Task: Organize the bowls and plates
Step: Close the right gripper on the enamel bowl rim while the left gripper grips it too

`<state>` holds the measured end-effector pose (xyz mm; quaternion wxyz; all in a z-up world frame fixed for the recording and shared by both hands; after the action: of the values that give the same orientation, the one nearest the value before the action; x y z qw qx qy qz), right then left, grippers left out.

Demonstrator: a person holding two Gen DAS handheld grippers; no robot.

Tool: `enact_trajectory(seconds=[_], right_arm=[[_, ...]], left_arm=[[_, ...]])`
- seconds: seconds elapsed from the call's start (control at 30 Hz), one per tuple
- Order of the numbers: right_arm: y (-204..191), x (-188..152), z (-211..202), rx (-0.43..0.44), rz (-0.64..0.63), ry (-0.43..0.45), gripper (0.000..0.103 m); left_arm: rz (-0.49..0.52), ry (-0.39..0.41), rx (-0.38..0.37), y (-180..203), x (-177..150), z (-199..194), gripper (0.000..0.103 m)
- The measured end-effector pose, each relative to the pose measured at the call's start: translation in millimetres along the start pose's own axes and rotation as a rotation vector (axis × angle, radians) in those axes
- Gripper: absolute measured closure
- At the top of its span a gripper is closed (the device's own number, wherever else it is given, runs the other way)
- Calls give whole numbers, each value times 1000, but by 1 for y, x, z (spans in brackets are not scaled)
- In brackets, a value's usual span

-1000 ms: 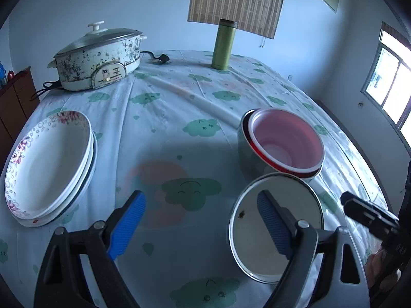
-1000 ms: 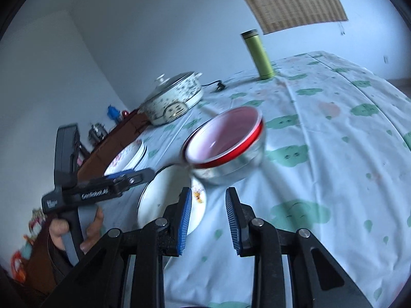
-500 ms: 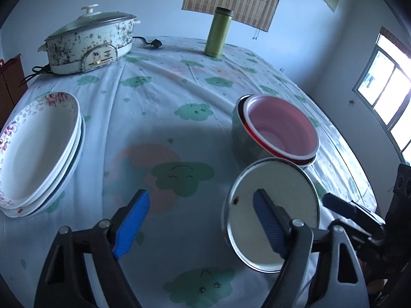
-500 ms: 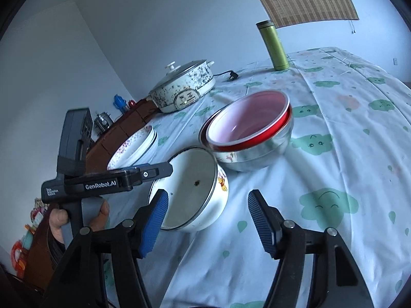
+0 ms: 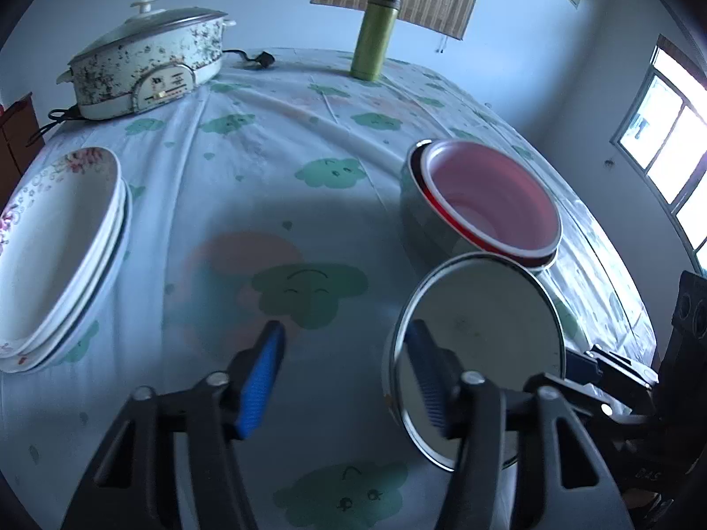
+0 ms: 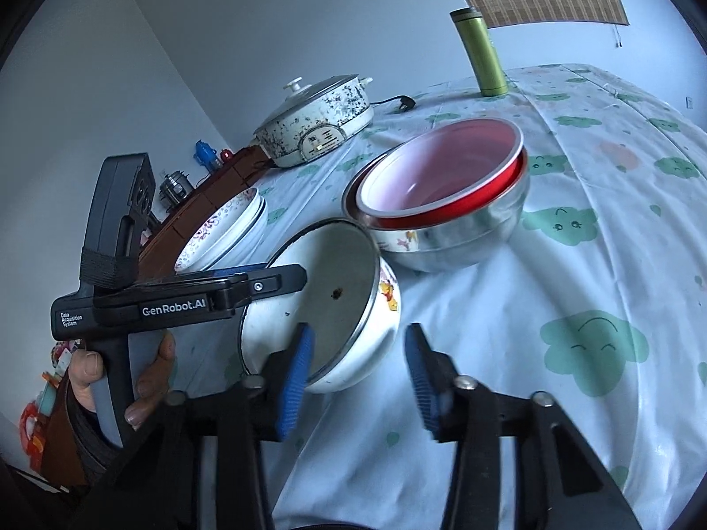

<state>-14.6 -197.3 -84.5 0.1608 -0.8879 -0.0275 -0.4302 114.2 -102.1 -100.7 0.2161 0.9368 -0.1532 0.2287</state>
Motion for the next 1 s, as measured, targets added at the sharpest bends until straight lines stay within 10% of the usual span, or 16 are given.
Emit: enact_trajectory(seconds=[0.33,1.0], right_arm=[[0,0,2,30,15,21,67],[0,2,-9,108,80,37,77]], left_arm=[[1,-46,-66,10,-9,8,92],[-32,0,-15,16,-18,-11,94]])
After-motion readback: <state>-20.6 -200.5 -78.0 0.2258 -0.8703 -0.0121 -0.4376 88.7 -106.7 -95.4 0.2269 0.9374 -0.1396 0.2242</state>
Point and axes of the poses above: each gripper's, at about its wrist camera, not at the fingertips, and z roughly the way its jaws point, y to its right, x to its top, the point moved 8 cm from there along z, roughly the way its jaws point, and after that the axes turned 13 degrees about -z, right-handed, at the moved point
